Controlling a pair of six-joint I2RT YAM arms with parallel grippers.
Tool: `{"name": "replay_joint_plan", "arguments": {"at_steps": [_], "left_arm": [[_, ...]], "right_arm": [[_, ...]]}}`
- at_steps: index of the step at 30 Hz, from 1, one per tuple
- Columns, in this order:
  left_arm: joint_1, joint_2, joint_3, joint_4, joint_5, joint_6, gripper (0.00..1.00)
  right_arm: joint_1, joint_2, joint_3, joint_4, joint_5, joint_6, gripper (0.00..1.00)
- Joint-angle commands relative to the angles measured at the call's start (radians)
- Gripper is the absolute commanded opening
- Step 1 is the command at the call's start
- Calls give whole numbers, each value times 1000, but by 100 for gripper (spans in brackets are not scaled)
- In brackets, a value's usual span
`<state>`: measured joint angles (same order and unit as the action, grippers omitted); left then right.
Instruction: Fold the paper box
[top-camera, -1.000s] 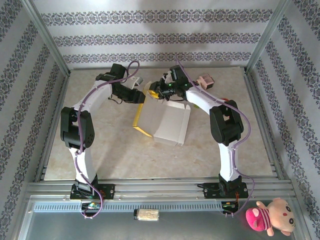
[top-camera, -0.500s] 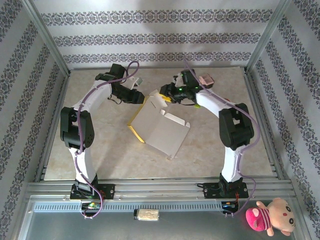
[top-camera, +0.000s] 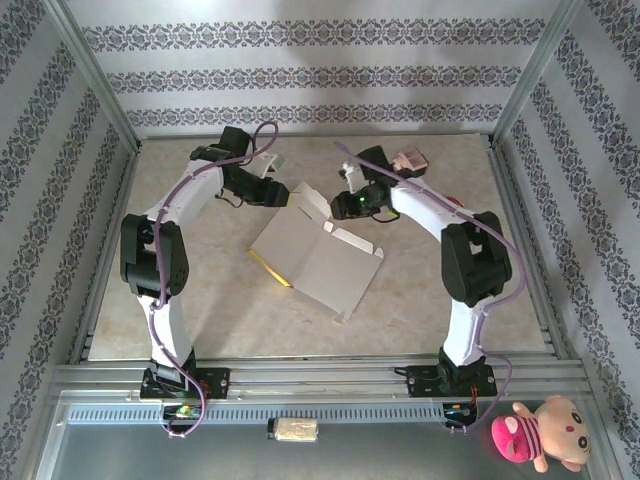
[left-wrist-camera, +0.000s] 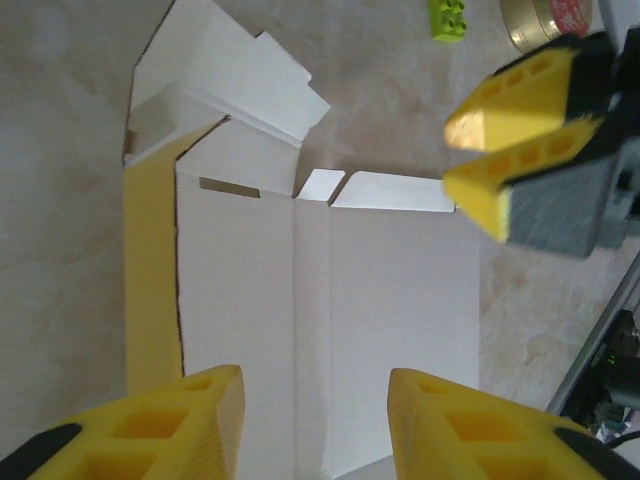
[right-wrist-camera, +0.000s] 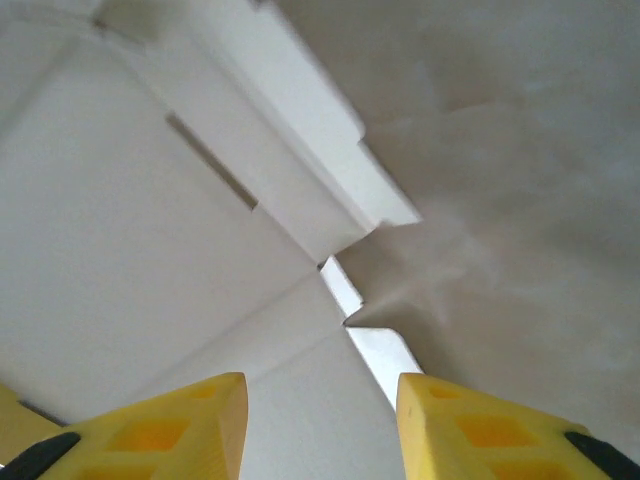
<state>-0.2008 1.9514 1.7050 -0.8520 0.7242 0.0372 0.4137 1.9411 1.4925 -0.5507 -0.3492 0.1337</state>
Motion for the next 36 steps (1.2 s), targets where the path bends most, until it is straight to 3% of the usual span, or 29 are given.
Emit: {"name": "replay_joint_plan", "arguments": {"at_steps": [1, 9, 14, 25, 36], "left_arm": [[25, -52, -23, 18, -29, -10, 48], [75, -153, -203, 158, -31, -77, 76], [77, -140, -244, 148, -19, -72, 84], [84, -138, -274, 166, -28, -78, 87], [96, -163, -335, 226, -22, -118, 90]], "right_arm": [[45, 50, 66, -96, 142, -107, 43], [62, 162, 113, -82, 98, -108, 50], [64, 216, 155, -84, 92, -111, 49], [70, 245, 158, -56, 105, -134, 25], [189, 182, 12, 111, 432, -234, 4]]}}
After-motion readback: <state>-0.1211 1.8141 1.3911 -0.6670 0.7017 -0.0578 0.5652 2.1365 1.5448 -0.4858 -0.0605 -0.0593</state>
